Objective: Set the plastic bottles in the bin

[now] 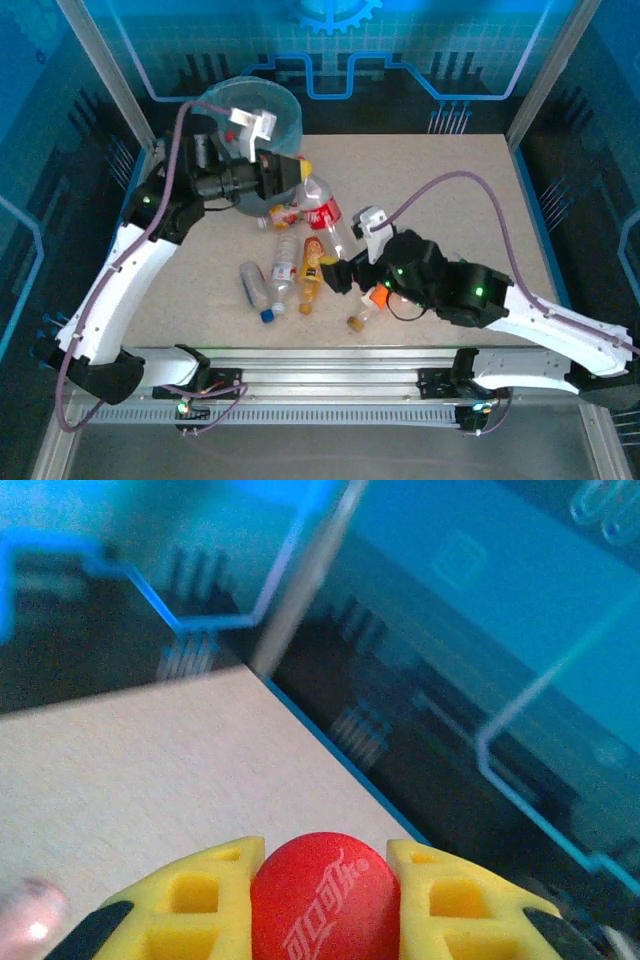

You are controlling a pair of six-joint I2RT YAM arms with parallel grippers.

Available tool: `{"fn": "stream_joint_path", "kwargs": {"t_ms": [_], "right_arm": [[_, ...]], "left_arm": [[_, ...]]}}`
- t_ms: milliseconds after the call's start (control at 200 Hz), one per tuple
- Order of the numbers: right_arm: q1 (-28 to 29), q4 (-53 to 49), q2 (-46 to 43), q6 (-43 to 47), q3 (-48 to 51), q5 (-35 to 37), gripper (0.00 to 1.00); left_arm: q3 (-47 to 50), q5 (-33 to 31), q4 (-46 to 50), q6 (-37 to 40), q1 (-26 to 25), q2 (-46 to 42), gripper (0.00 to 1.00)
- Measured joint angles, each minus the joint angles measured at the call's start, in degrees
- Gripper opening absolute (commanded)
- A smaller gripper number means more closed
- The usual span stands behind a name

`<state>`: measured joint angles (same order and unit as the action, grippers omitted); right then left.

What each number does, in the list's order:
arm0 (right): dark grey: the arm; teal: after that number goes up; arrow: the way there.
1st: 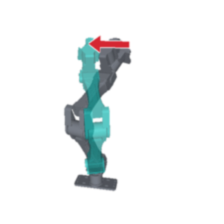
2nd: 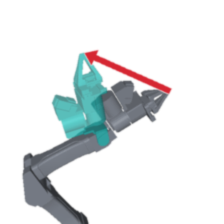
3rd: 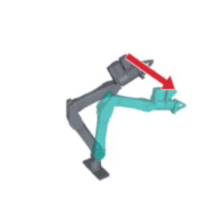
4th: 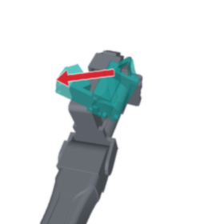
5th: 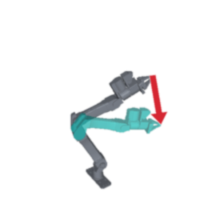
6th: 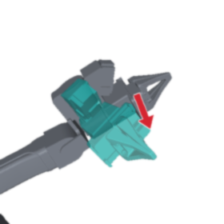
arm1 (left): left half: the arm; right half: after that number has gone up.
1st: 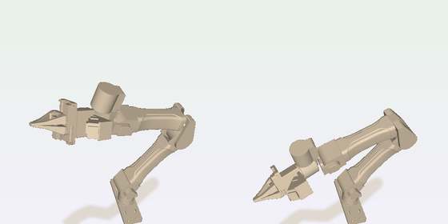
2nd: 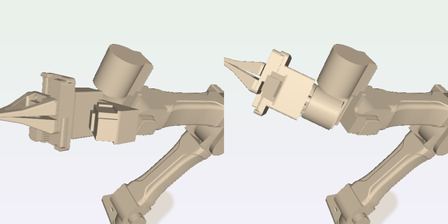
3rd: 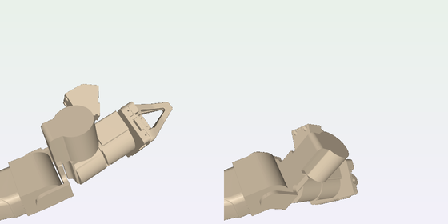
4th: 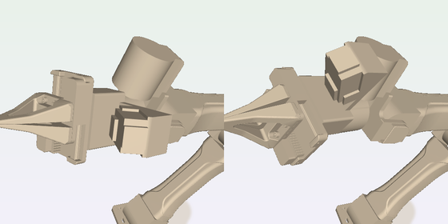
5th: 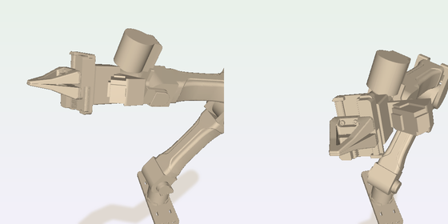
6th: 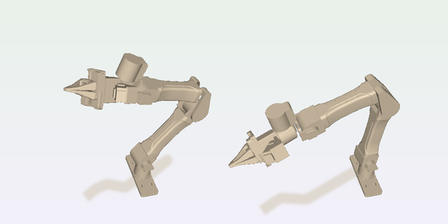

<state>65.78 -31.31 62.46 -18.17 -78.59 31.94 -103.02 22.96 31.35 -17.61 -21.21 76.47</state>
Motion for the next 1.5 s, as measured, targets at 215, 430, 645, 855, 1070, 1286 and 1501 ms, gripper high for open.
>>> {"fn": "stream_joint_path", "kwargs": {"t_ms": [215, 430, 645, 855, 1070, 1286, 1501], "right_arm": [[-0.98, -0.35, 4.00, 2.64, -7.06, 3.65, 1.00], [-7.10, -0.26, 9.46, 0.94, -9.31, 0.63, 1.00], [-15.41, -0.26, 17.84, -0.39, -18.21, -8.48, 1.00], [-20.33, -0.59, 23.71, -0.44, -23.52, -15.82, 1.00], [-23.65, -3.76, 27.34, -1.97, -24.17, -20.50, 1.00], [-25.75, -6.08, 28.11, -4.22, -24.17, -23.37, 1.00], [-26.77, -7.26, 30.51, -5.60, -24.20, -25.57, 1.00]], "left_arm": [[-6.05, -9.57, -3.85, -0.04, 7.78, 4.11, 0.00], [-7.23, -17.44, -7.82, 1.14, 12.20, 6.75, 0.00], [-15.72, -21.75, -7.67, 3.98, 15.87, 14.91, 0.00], [-20.39, -23.52, -5.07, 8.20, 17.75, 22.47, 0.00], [-20.65, -23.04, -4.52, 10.32, 17.86, 29.49, 0.00], [-21.03, -20.17, -3.10, 10.75, 17.84, 36.13, 0.00], [-21.03, -18.73, -2.08, 11.80, 17.77, 40.02, 0.00]]}}
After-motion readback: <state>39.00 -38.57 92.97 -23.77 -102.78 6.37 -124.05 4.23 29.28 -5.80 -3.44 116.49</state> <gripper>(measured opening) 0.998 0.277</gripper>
